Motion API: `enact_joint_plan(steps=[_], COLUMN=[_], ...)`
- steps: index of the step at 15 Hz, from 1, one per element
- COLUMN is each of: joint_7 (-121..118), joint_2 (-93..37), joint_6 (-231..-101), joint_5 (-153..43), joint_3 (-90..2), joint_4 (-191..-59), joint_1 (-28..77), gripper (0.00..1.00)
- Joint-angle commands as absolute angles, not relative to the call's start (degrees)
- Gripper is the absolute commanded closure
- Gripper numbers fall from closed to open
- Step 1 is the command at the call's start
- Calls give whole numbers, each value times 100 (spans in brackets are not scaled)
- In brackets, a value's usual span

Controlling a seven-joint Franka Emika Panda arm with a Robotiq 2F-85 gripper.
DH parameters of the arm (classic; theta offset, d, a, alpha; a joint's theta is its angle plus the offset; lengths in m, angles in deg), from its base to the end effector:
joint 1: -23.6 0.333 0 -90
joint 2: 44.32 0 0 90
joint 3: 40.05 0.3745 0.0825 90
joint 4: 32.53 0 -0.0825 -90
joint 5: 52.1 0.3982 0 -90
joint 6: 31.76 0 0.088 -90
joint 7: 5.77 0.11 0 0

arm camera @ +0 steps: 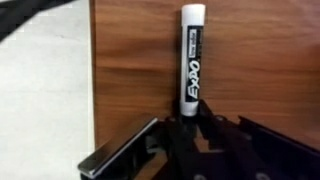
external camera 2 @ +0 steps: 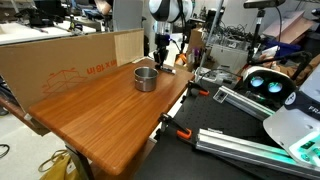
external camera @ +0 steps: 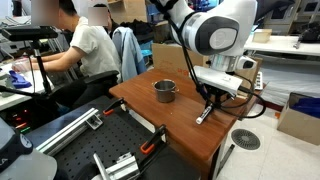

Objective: Put the marker in the pot

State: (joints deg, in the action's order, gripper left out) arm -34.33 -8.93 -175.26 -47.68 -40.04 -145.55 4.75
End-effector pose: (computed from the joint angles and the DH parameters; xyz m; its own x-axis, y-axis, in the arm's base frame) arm 0.6068 -0.2075 0.1774 0.9926 0.1074 -0.0569 0.1029 -0.9917 -0.0771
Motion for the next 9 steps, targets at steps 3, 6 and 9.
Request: enact_joint_plan(steps=[3, 6, 9], joint_7=[-3120, -2981, -3013], joint_2=[-1163, -1446, -1940], joint_6=[-17506, -17689, -17903], joint_5=[-4879, -4865, -4706], joint_3=[-4092, -4091, -3958], joint_4=[-14741, -14942, -15259], joint_1=[613, 693, 739], gripper=[95, 95, 95])
